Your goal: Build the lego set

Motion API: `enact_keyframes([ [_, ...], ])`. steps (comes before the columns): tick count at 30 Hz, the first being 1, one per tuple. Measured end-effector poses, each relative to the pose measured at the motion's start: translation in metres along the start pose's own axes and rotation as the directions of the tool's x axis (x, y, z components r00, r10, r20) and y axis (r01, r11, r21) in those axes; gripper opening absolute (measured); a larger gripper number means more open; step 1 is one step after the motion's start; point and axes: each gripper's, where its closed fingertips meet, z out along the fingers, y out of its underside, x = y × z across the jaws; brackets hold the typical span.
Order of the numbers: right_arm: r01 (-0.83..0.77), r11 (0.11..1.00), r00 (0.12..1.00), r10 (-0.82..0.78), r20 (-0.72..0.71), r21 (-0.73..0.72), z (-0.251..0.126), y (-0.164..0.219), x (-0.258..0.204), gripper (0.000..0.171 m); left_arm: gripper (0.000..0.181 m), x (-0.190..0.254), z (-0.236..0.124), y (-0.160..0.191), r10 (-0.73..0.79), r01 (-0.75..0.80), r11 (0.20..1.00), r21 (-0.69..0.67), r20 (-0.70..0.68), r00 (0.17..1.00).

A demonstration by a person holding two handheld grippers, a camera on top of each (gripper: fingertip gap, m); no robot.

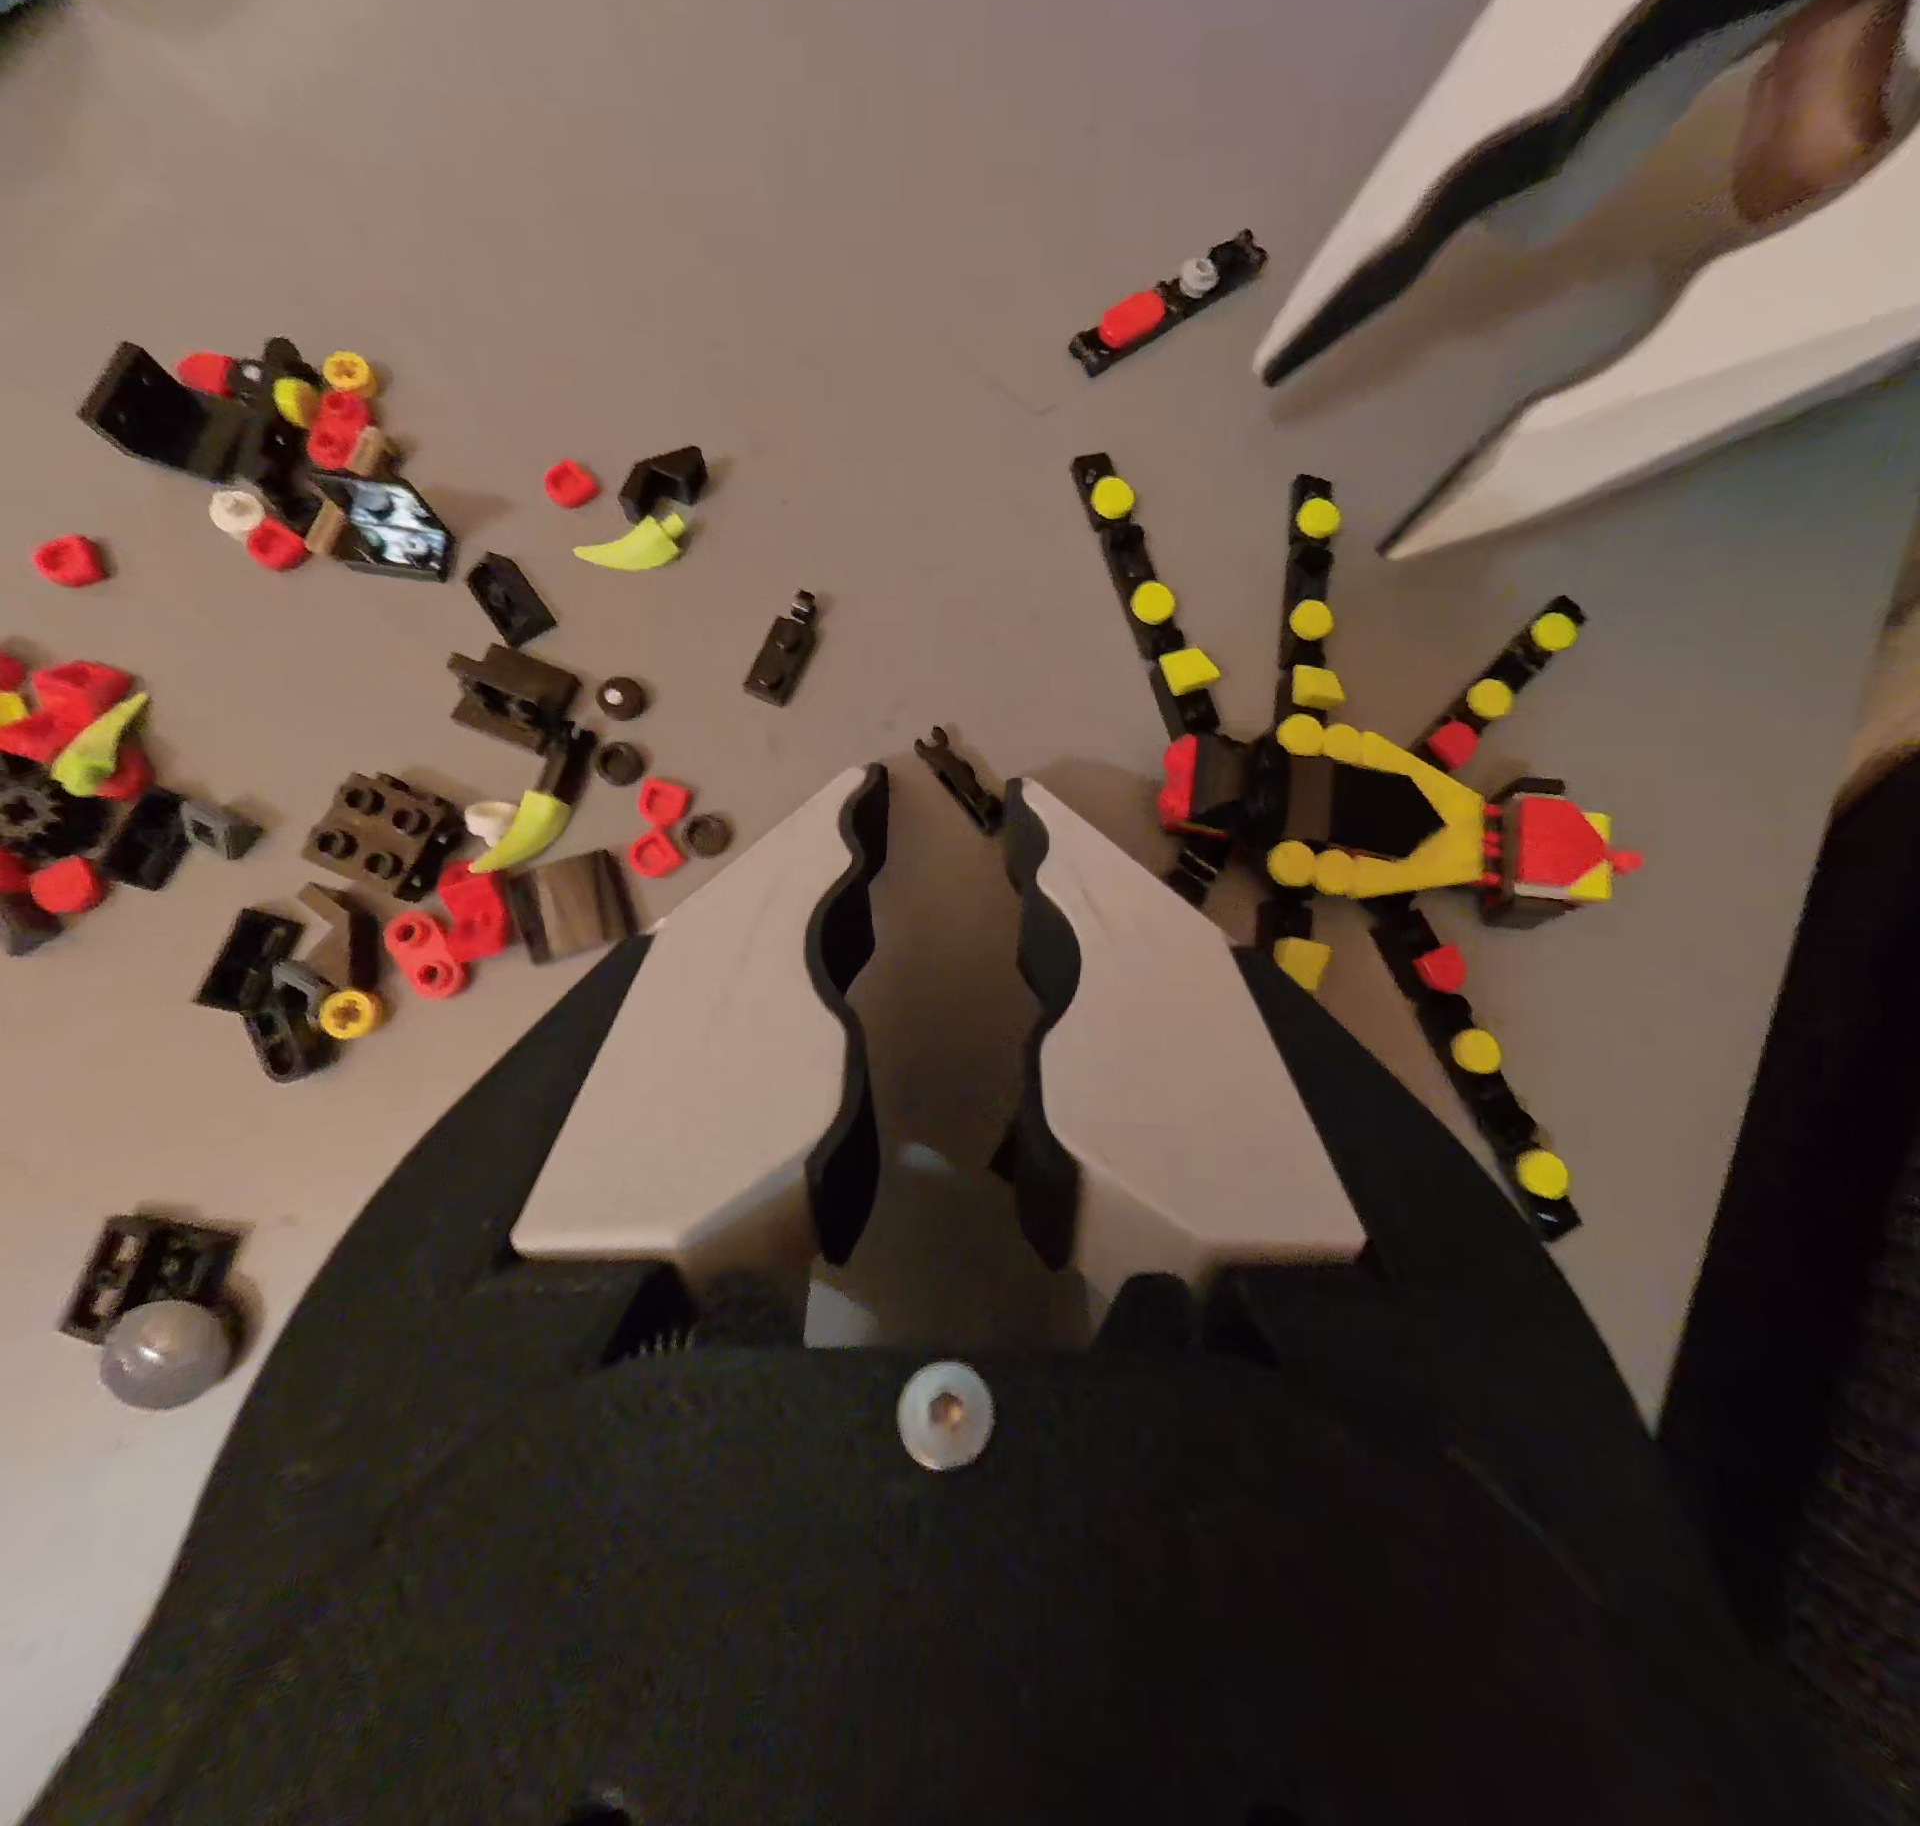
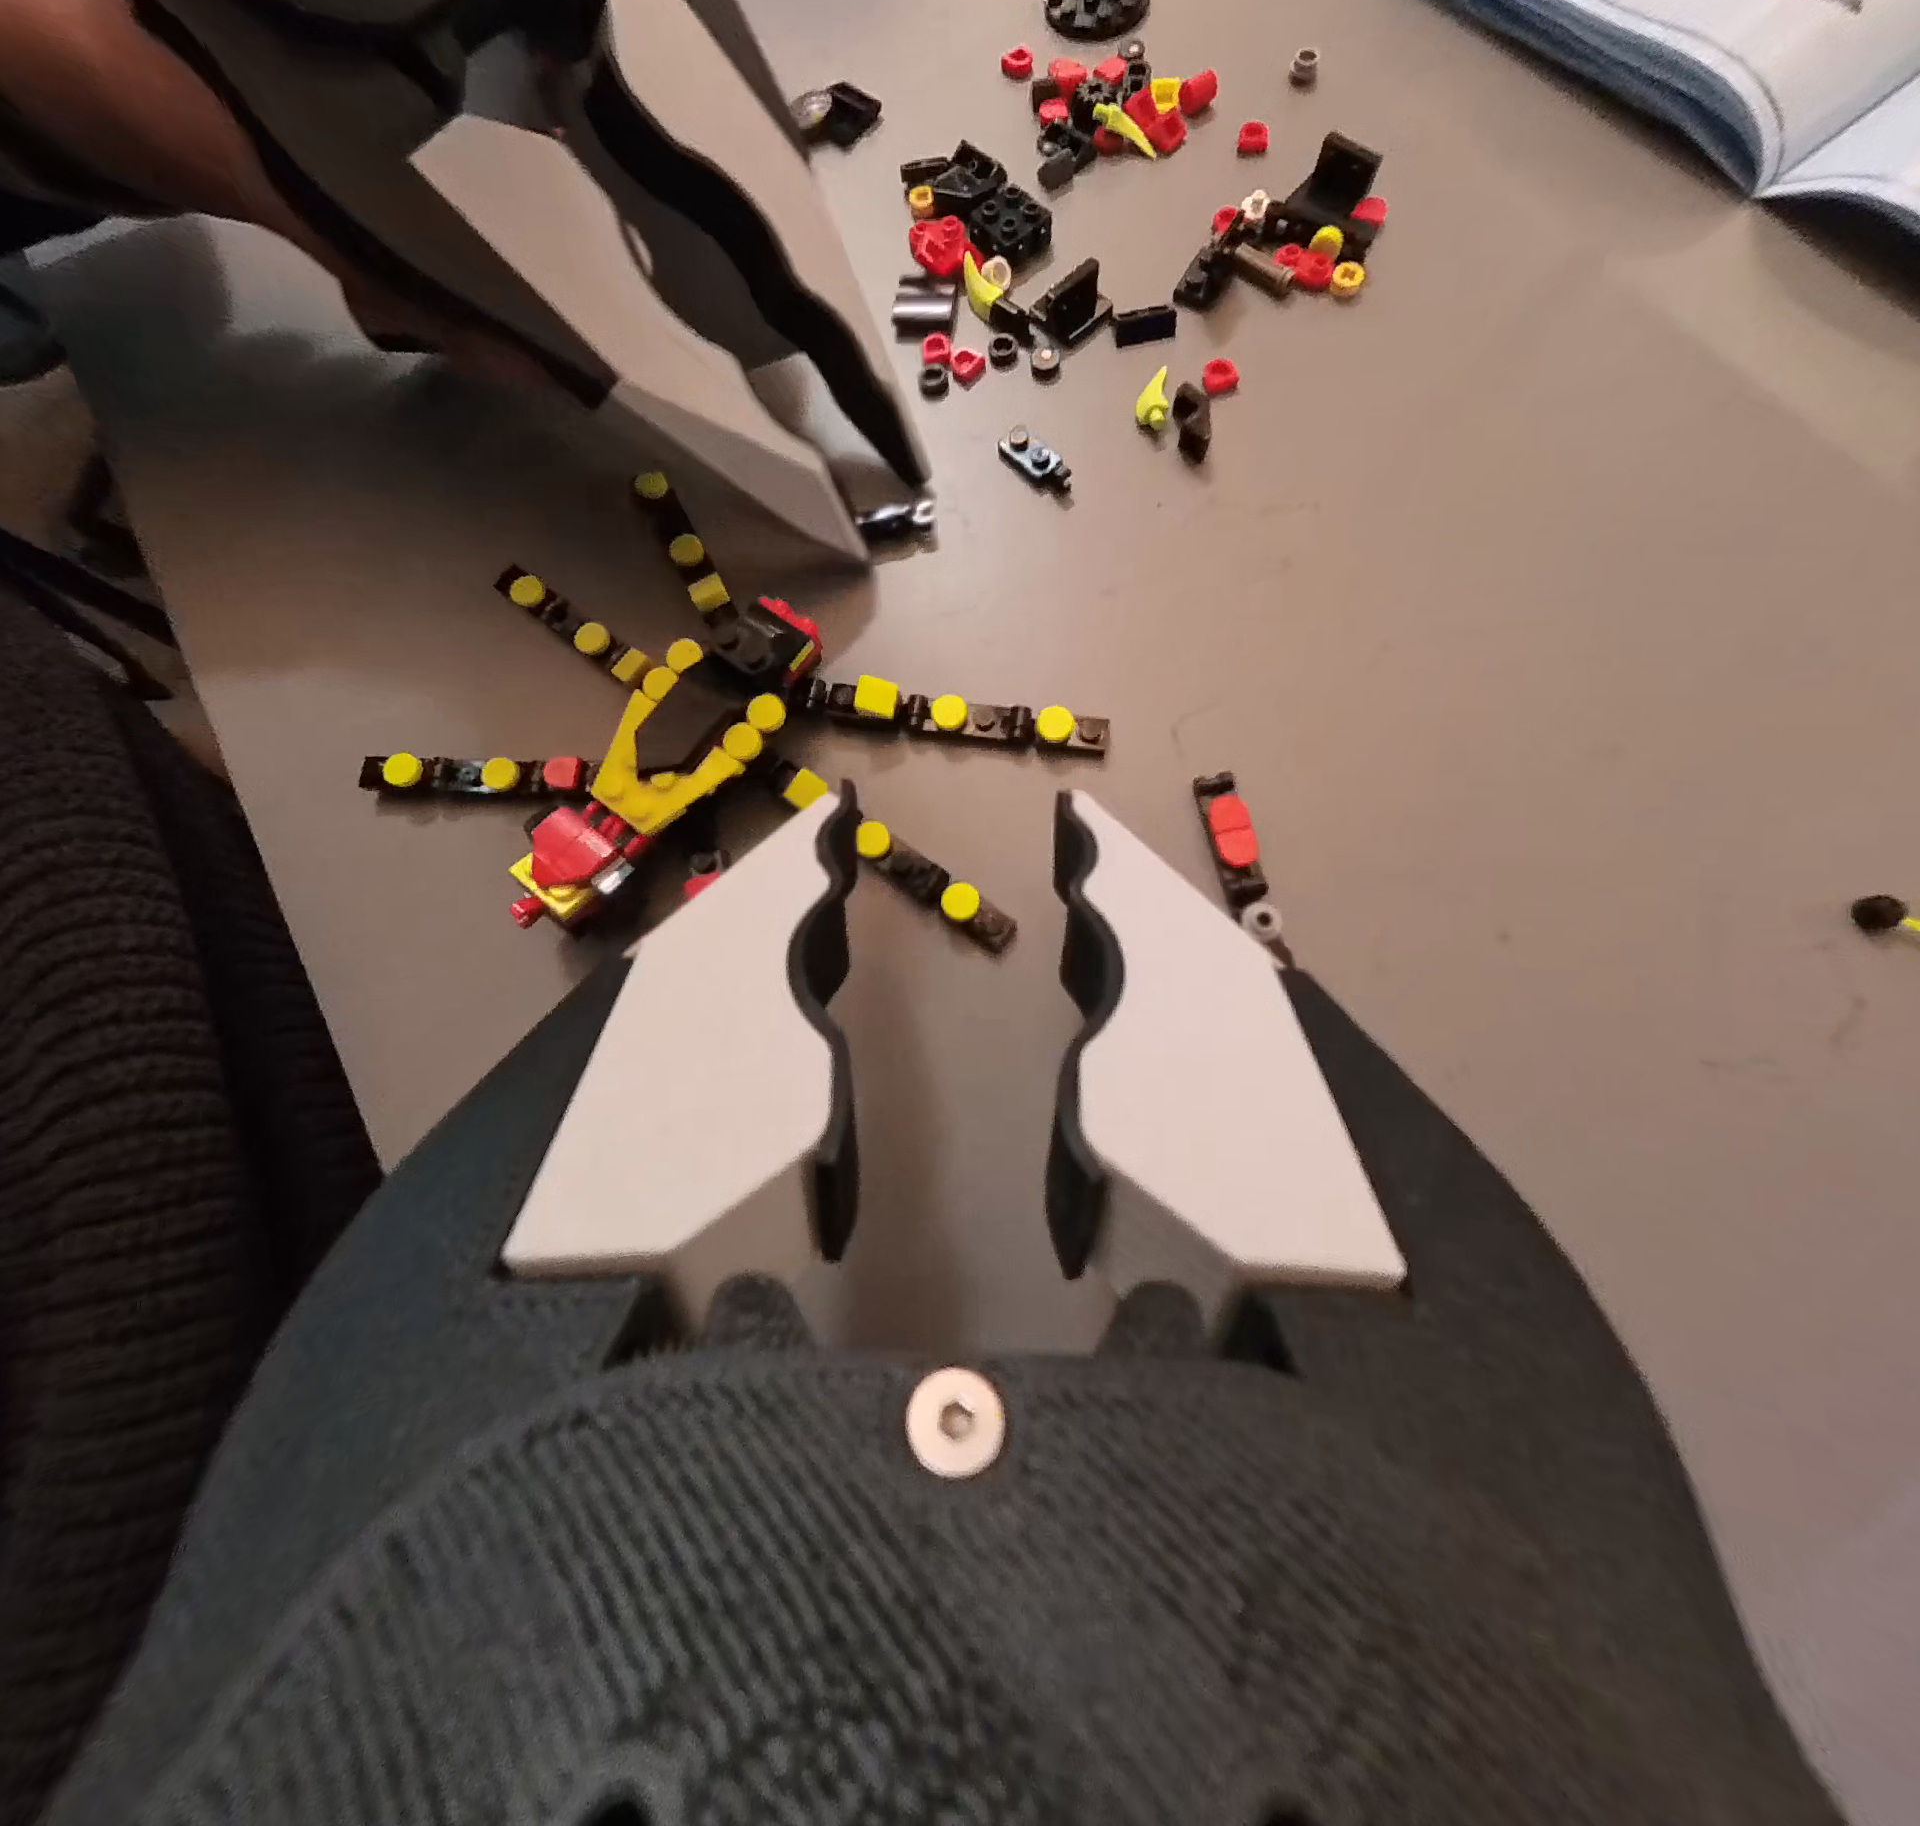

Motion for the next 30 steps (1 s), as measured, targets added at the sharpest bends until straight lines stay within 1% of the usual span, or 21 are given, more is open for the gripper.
enact_keyframes([
  [1,-0.01,1.0,1.0,0.01,0.004,0.0,-0.001,0.002,-0.001,0.036,0.019,-0.005,0.001,-0.002,0.012,-0.012,1.0,-0.001,0.025,1.0],
  [2,-0.015,1.0,1.0,0.015,0.002,0.002,-0.002,0.004,-0.001,0.036,0.019,-0.015,0.002,-0.004,0.028,-0.028,1.0,-0.001,0.072,0.997],
  [4,-0.016,1.0,1.0,0.016,-0.02,0.001,-0.006,0.007,0.002,0.036,0.015,-0.046,-0.002,-0.01,0.038,-0.041,0.999,0.008,0.226,0.973],
  [5,-0.015,1.0,0.999,0.015,-0.034,0.001,-0.008,0.009,0.003,0.035,0.014,-0.059,-0.005,-0.013,0.031,-0.037,0.999,0.017,0.273,0.961],
  [6,-0.013,1.0,0.999,0.013,-0.047,0.002,-0.011,0.011,0.005,0.035,0.015,-0.061,-0.008,-0.016,0.016,-0.026,0.999,0.033,0.262,0.965],
  [9,-0.011,1.0,0.996,0.011,-0.086,0.004,-0.018,0.015,0.01,0.035,0.024,-0.048,-0.018,-0.03,-0.055,0.038,0.992,0.122,0.14,0.989],
  [11,-0.012,1.0,0.995,0.013,-0.099,0.006,-0.022,0.016,0.011,0.035,0.026,-0.034,-0.025,-0.036,-0.038,0.026,0.988,0.155,0.076,0.996],
  [13,-0.018,1.0,0.997,0.019,-0.081,0.02,-0.025,0.014,0.006,0.036,0.026,-0.014,-0.027,-0.031,0.05,-0.051,0.99,0.131,0.01,0.999],
  [14,-0.024,0.999,0.998,0.026,-0.05,0.032,-0.026,0.012,-0.001,0.037,0.027,-0.001,-0.028,-0.024,0.123,-0.119,0.987,0.107,-0.036,0.992],
  [16,-0.05,0.996,0.998,0.048,0.031,0.072,-0.026,0.004,-0.021,0.039,0.028,0.026,-0.031,0.0,0.303,-0.296,0.953,0.071,-0.143,0.942],
  [17,-0.063,0.994,0.996,0.057,0.07,0.085,-0.024,0.001,-0.032,0.039,0.028,0.027,-0.03,0.01,0.362,-0.357,0.932,0.058,-0.126,0.924],
  [18,-0.078,0.993,0.993,0.069,0.099,0.086,-0.021,-0.002,-0.042,0.038,0.027,0.023,-0.03,0.015,0.396,-0.392,0.918,0.051,-0.086,0.914],
  [19,-0.092,0.992,0.989,0.082,0.119,0.083,-0.017,-0.004,-0.052,0.04,0.026,0.022,-0.029,0.019,0.414,-0.411,0.91,0.043,-0.075,0.907],
  [20,-0.103,0.991,0.988,0.092,0.127,0.083,-0.012,-0.007,-0.06,0.043,0.026,0.023,-0.028,0.021,0.408,-0.406,0.913,0.034,-0.093,0.908],
  [21,-0.111,0.99,0.988,0.101,0.116,0.084,-0.008,-0.01,-0.066,0.049,0.025,0.026,-0.028,0.021,0.377,-0.376,0.926,0.035,-0.128,0.917],
  [22,-0.114,0.99,0.99,0.107,0.087,0.088,-0.003,-0.012,-0.068,0.06,0.026,0.031,-0.027,0.023,0.339,-0.34,0.94,0.028,-0.177,0.924],
  [23,-0.105,0.991,0.993,0.101,0.056,0.087,0.002,-0.014,-0.07,0.066,0.026,0.034,-0.027,0.026,0.303,-0.308,0.951,0.011,-0.217,0.928],
  [25,-0.051,0.996,0.999,0.052,-0.008,0.074,0.009,-0.012,-0.071,0.059,0.025,0.035,-0.024,0.032,0.269,-0.283,0.959,-0.025,-0.24,0.933],
  [26,-0.014,0.998,0.999,0.017,-0.04,0.065,0.012,-0.01,-0.07,0.056,0.025,0.035,-0.024,0.032,0.276,-0.288,0.958,-0.017,-0.237,0.932],
  [27,0.018,0.999,0.998,-0.014,-0.063,0.051,0.015,-0.008,-0.068,0.048,0.023,0.037,-0.024,0.031,0.286,-0.296,0.955,-0.008,-0.24,0.928],
  [30,0.045,0.999,0.995,-0.043,-0.093,0.028,0.021,-0.008,-0.063,0.046,0.022,0.045,-0.021,0.032,0.294,-0.307,0.952,-0.008,-0.269,0.917],
])
